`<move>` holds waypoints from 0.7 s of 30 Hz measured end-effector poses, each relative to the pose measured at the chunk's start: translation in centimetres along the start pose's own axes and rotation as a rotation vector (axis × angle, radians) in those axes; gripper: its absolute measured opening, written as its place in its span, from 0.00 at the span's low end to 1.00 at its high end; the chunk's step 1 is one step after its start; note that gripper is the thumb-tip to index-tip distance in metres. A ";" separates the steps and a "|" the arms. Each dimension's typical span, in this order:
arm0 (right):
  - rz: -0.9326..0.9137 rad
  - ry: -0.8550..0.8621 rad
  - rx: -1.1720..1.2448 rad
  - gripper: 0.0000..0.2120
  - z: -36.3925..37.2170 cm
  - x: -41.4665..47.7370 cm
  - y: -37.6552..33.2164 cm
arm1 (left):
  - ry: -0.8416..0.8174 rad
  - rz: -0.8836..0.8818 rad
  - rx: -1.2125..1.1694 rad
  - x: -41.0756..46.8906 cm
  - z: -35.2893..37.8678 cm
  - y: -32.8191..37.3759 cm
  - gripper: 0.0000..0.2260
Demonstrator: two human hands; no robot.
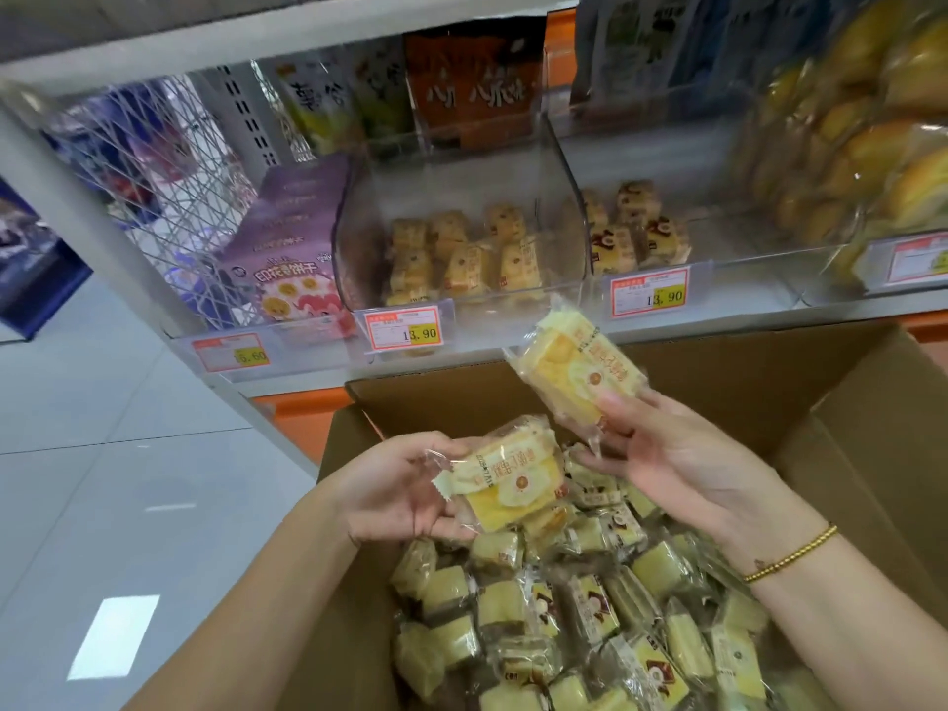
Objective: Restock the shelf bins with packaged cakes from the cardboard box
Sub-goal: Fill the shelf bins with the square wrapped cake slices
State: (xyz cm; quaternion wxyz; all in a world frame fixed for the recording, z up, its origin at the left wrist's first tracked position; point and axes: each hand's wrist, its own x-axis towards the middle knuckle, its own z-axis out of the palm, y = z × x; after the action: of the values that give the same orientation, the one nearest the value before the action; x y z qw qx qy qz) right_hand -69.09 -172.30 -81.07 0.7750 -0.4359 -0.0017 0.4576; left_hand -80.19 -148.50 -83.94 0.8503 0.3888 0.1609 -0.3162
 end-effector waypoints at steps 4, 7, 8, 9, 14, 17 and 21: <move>0.005 -0.038 0.089 0.48 1.0 -1.0 1.3 | 0.006 0.010 -0.001 -1.0 1.3 0.3 0.24; -0.050 0.022 0.101 0.34 1.6 -1.7 1.1 | 0.051 0.081 -0.084 -1.3 1.8 0.3 0.34; -0.060 0.047 0.101 0.30 1.8 -1.8 1.0 | 0.083 0.112 -0.077 -1.4 2.1 0.3 0.37; -0.065 0.062 0.100 0.29 1.9 -1.8 1.0 | 0.124 0.148 -0.054 -1.4 2.4 0.3 0.38; -0.115 0.118 0.105 0.27 2.3 -1.4 0.8 | 0.265 0.321 0.076 -1.5 3.7 0.6 0.42; -0.158 0.123 0.084 0.27 2.8 -1.1 0.2 | 0.335 0.403 0.146 -1.7 4.6 1.2 0.40; -0.184 0.101 0.033 0.26 3.6 -0.5 -0.6 | 0.544 0.528 0.328 -1.4 6.1 2.4 0.27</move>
State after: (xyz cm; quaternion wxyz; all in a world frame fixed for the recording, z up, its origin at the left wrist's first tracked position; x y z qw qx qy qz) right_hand -70.36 -170.34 -78.27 0.8199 -0.4435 0.0051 0.3620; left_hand -79.45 -151.35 -77.95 0.7553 0.6167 0.2219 0.0056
